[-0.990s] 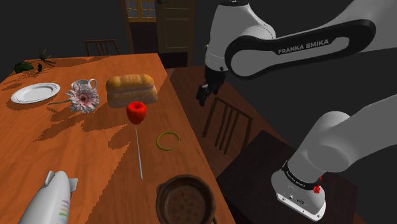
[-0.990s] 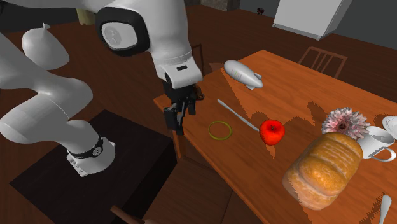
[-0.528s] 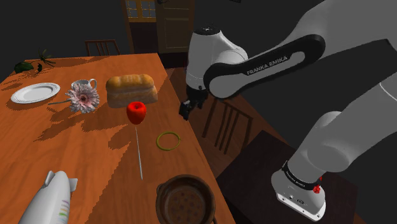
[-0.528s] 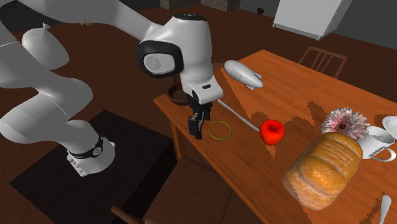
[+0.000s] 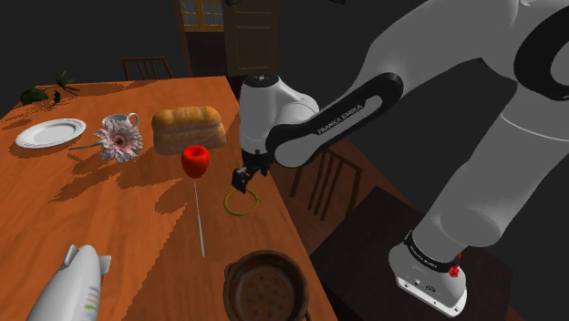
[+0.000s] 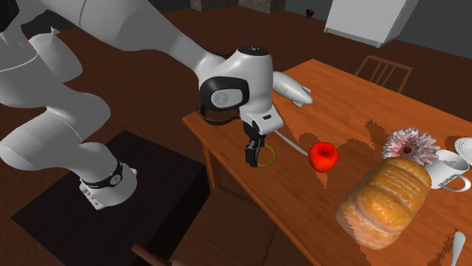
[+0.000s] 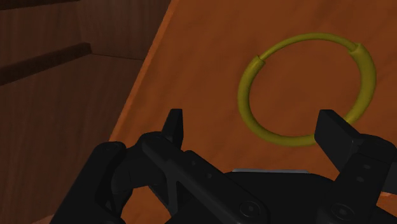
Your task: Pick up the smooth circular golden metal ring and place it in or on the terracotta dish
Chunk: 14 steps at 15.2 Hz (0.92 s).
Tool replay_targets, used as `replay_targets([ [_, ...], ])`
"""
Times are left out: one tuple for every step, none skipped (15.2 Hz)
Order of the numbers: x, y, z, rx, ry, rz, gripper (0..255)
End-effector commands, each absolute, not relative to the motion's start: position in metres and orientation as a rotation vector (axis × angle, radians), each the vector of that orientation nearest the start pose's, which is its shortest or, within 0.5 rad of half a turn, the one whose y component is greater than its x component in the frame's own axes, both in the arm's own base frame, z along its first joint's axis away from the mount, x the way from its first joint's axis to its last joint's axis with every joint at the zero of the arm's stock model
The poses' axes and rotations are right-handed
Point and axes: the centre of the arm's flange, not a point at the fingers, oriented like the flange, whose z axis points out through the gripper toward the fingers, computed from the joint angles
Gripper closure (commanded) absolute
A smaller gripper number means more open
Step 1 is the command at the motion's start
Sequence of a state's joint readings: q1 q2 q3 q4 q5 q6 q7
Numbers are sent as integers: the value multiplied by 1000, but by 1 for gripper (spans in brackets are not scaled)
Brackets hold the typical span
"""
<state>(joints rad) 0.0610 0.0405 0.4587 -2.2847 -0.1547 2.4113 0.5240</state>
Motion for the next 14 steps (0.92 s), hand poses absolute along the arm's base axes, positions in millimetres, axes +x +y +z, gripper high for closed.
replay_targets([
  [462,264,336,-3163,-165,-196,0],
  [462,264,331,-3163,-165,-196,0],
  [463,264,326,-3163,-165,-196,0],
  [464,264,320,-3163,-165,-196,0],
  [464,263,315,-3163,-165,-196,0],
  [465,263,307,-3163,-165,-196,0],
  [465,263,307,-3163,-165,-196,0],
  [465,263,307,-3162,-165,-196,0],
  [465,263,307,-3163,-165,-196,0],
  [465,263,307,-3163,-165,-196,0],
  [465,263,307,-3163,-165,-196,0],
  [465,263,307,-3163,-165,-196,0],
  [465,263,307,-3163,-165,-196,0],
  [465,263,307,-3163,-165,-196,0],
])
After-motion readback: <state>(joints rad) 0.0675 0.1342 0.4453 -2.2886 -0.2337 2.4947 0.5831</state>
